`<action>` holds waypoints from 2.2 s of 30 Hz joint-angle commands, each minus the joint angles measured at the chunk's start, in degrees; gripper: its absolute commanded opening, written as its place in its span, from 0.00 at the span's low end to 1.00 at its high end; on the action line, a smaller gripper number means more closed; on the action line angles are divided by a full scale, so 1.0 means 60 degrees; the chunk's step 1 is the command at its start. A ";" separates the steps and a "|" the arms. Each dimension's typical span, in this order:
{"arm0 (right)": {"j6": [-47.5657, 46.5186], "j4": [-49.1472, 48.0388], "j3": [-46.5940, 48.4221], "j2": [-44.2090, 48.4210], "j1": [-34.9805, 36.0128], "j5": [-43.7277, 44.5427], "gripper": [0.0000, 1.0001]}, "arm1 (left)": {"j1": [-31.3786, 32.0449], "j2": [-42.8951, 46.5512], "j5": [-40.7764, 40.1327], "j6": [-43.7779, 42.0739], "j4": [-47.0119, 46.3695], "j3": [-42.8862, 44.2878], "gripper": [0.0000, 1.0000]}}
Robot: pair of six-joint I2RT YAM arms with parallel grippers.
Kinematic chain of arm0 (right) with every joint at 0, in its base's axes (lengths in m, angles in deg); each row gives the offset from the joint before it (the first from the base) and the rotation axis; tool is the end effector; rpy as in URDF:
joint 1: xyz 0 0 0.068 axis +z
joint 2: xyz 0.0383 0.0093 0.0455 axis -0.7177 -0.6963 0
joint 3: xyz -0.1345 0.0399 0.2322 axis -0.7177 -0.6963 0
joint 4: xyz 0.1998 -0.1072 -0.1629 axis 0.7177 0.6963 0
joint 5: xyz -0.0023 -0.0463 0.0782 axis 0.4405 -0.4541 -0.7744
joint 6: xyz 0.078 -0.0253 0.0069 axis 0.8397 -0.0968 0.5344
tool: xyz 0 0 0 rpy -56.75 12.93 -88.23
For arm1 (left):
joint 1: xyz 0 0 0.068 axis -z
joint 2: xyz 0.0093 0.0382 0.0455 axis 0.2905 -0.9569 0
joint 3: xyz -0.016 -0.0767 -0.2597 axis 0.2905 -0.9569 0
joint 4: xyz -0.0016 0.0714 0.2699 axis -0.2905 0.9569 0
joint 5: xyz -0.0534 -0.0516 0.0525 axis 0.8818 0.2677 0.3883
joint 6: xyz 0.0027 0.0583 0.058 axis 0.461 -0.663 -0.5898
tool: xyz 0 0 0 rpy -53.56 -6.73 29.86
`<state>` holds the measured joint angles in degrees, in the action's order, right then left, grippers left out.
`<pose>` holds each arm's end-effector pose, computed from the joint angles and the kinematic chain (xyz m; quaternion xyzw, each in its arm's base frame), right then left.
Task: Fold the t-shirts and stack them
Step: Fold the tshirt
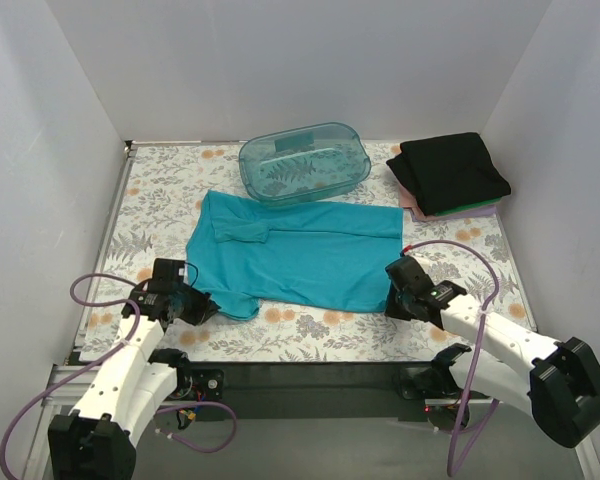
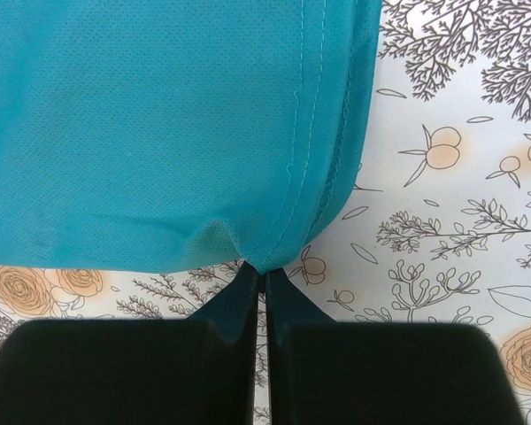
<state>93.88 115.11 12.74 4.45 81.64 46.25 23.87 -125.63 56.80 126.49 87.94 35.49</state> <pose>0.1798 0.1085 0.1212 0.0916 0.9520 0.0797 0.2811 0.1593 -0.0278 0.1436 -0.7341 0.6419 -0.2097 0.0712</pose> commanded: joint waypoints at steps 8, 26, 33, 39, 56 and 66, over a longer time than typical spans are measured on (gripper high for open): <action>-0.0651 0.0494 0.1272 0.0183 0.0015 -0.0074 0.01 | 0.0052 -0.1140 0.0601 -0.0296 -0.0856 0.1269 0.00; -0.2438 0.0567 0.4275 -0.2482 -0.2473 -0.1581 0.01 | 0.0023 -0.5212 0.0264 -0.0164 -0.1838 0.4726 0.00; -0.3040 0.0581 0.5051 -0.3494 -0.3221 -0.2226 0.01 | 0.0008 -0.6049 0.0031 -0.0238 -0.2219 0.5752 0.00; -0.3420 0.0567 0.5535 -0.4344 -0.3369 -0.2738 0.01 | -0.0021 -0.6240 -0.0966 -0.0136 -0.2233 0.6090 0.00; -0.3274 0.0581 0.6297 -0.5414 -0.3734 -0.2359 0.01 | -0.0124 -0.7558 -0.1714 -0.0852 -0.2907 0.7055 0.00; -0.3333 0.0772 0.7160 -0.6584 -0.4071 -0.2359 0.02 | -0.0212 -0.8846 -0.1846 -0.1000 -0.3069 0.7729 0.03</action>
<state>74.36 119.18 52.19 -33.04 58.29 31.11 23.26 -177.95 47.62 121.40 70.47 78.96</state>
